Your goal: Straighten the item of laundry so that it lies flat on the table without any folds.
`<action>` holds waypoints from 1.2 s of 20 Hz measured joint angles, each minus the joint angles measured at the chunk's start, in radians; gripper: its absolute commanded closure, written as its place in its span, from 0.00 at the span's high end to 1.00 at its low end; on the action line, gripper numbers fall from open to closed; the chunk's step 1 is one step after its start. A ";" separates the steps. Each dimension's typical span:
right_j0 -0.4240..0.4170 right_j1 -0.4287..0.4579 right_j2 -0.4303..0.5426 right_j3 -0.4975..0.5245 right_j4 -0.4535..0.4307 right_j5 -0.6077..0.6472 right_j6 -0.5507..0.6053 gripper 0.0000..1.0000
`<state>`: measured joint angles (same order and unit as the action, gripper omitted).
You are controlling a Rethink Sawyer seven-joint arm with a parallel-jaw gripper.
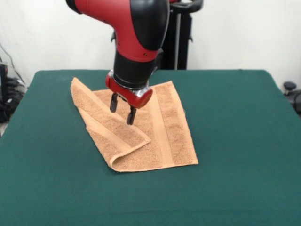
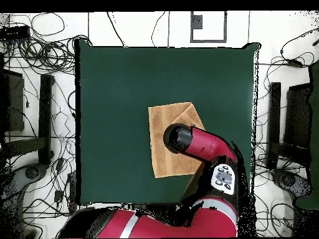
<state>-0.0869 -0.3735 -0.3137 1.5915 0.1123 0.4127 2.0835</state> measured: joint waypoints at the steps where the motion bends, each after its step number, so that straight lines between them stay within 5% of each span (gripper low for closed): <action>1: -0.002 0.000 0.000 0.000 -0.007 0.000 0.000 1.00; 24: -0.028 0.044 0.000 -0.014 -0.024 0.000 0.000 1.00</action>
<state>-0.1153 -0.3294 -0.3134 1.5777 0.0884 0.4125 2.0835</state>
